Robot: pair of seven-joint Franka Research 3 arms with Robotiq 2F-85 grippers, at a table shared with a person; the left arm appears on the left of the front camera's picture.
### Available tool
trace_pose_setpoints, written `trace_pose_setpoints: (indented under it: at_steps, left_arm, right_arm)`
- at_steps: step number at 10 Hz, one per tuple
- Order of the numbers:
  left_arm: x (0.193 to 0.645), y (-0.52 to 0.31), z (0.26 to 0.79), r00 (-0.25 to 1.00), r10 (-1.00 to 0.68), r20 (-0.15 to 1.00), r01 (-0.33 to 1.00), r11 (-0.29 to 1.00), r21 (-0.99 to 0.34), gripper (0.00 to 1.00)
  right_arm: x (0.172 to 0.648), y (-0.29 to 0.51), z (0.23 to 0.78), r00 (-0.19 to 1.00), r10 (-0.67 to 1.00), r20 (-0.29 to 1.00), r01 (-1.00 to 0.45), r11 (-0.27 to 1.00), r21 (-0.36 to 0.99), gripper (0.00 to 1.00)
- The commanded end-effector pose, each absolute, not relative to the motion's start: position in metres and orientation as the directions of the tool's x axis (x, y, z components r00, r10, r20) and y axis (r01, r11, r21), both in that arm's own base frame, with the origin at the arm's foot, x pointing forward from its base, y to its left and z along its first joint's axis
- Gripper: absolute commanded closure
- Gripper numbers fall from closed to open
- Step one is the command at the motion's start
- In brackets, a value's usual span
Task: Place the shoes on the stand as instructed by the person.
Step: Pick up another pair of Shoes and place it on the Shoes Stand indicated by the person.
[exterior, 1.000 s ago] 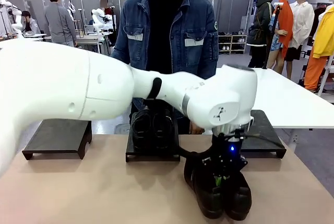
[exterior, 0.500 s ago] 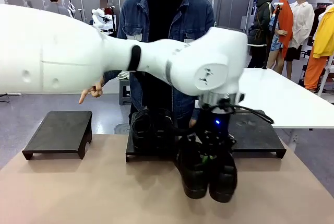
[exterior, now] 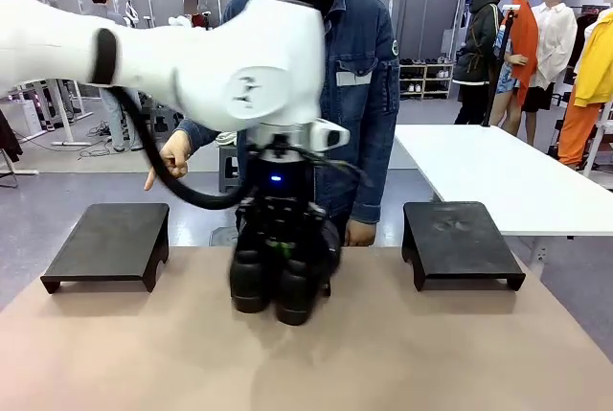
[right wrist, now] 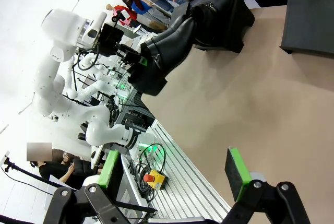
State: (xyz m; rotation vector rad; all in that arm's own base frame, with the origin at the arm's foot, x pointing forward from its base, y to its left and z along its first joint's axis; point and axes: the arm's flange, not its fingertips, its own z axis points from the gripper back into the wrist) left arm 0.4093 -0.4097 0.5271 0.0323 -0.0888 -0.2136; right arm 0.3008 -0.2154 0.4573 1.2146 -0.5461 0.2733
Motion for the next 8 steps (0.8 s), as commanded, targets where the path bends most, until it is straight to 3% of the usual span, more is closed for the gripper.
trace_pose_setpoints:
  at_steps: [1, 2, 8]
  left_arm:
    - [0.399, -0.337, 0.524, 0.952, -0.270, 0.145, 0.277, 0.960, -0.031, 1.00]
    - [0.401, -0.304, 0.526, 0.931, -0.327, 0.161, 0.340, 0.938, -0.062, 1.00]
    - [0.407, -0.106, 0.541, 0.916, -0.358, 0.179, 0.377, 0.922, -0.083, 1.00]
  right_arm:
    - [0.301, -0.217, 0.458, 0.828, -0.090, 0.554, -0.499, 0.332, 0.800, 0.00]
    - [0.301, -0.217, 0.458, 0.828, -0.090, 0.554, -0.499, 0.332, 0.800, 0.00]
    - [0.301, -0.217, 0.458, 0.828, -0.090, 0.554, -0.499, 0.332, 0.800, 0.00]
